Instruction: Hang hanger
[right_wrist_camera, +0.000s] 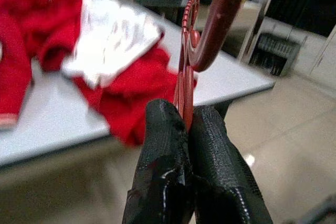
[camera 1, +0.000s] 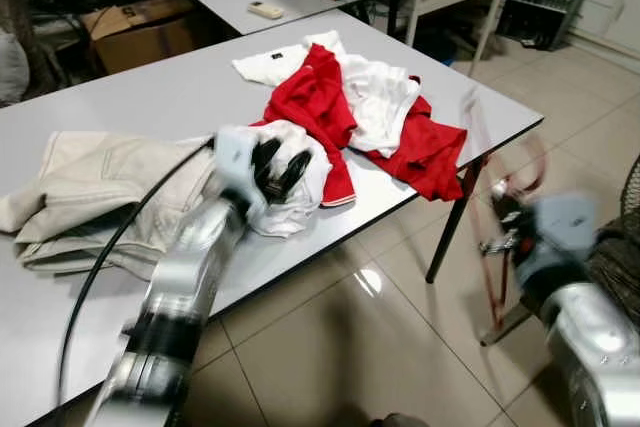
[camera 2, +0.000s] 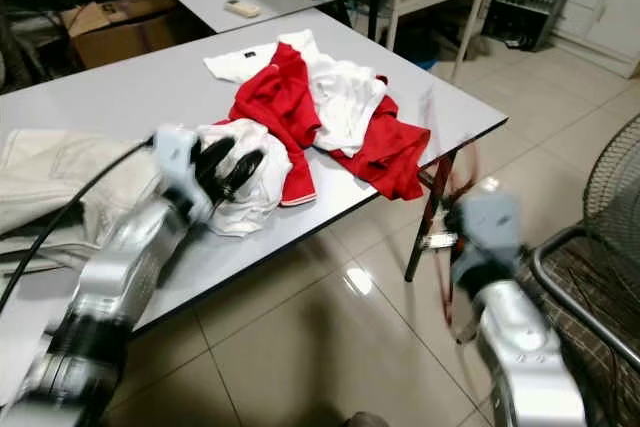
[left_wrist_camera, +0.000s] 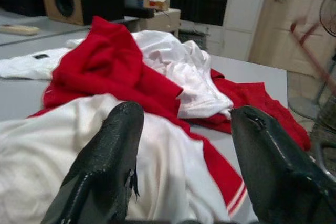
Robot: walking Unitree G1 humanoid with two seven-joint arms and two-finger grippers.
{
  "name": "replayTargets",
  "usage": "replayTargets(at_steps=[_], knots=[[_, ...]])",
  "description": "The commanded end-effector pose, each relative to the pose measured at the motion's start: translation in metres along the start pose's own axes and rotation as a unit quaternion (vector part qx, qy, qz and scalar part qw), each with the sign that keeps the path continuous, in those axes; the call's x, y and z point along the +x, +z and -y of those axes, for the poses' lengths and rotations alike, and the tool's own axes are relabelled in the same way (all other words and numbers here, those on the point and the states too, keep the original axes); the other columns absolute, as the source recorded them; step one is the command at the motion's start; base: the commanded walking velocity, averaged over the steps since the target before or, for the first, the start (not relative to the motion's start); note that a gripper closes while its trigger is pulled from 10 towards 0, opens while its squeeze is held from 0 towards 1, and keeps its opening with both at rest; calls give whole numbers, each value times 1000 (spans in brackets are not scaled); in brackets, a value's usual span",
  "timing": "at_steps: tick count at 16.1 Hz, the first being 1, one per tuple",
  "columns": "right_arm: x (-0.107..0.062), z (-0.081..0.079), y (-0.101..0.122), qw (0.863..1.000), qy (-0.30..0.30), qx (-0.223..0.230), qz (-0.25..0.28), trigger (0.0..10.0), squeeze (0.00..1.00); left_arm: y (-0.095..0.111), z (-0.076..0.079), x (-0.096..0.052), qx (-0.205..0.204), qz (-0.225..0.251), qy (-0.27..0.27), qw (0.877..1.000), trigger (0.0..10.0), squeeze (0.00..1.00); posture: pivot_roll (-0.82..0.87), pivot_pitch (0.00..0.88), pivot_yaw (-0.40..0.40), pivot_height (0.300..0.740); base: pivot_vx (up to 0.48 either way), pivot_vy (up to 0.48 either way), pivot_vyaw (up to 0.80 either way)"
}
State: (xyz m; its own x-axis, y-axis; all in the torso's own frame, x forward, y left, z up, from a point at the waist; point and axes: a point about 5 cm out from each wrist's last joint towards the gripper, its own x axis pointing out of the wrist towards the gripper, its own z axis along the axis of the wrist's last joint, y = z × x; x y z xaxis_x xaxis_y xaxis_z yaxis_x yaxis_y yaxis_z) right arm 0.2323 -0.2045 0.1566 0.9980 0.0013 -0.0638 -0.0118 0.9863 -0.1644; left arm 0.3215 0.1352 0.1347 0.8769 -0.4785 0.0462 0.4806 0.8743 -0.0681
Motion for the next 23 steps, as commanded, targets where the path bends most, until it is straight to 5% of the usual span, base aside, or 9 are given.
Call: replayTargets(at_steps=[1, 7, 12, 15, 23], knots=[[1, -2, 8, 1000, 10, 10, 22, 10000, 0, 9, -1, -5, 16, 18, 5, 1000, 10000, 0, -243, 0, 37, 740, 0, 0, -563], [13, -11, 6, 999, 29, 24, 20, 10000, 0, 10, 19, -7, 35, 24, 10, 999, 10000, 0, -199, 0, 0, 740, 0, 0, -726], [5, -13, -9, 999, 26, -34, -11, 10000, 0, 9, 11, -2, 31, 11, 42, 999, 10000, 0, -221, 0, 29, 740, 253, 0, -113], [5, -16, -9, 999, 33, 22, -18, 10000, 0, 9, 12, -2, 29, 11, 39, 999, 10000, 0, -218, 0, 22, 740, 379, 0, -406], [8, -21, -5, 998, 63, 8, -5, 10000, 0, 11, 12, -2, 37, 19, 56, 998, 10000, 0, -203, 0, 3, 740, 396, 0, -366]])
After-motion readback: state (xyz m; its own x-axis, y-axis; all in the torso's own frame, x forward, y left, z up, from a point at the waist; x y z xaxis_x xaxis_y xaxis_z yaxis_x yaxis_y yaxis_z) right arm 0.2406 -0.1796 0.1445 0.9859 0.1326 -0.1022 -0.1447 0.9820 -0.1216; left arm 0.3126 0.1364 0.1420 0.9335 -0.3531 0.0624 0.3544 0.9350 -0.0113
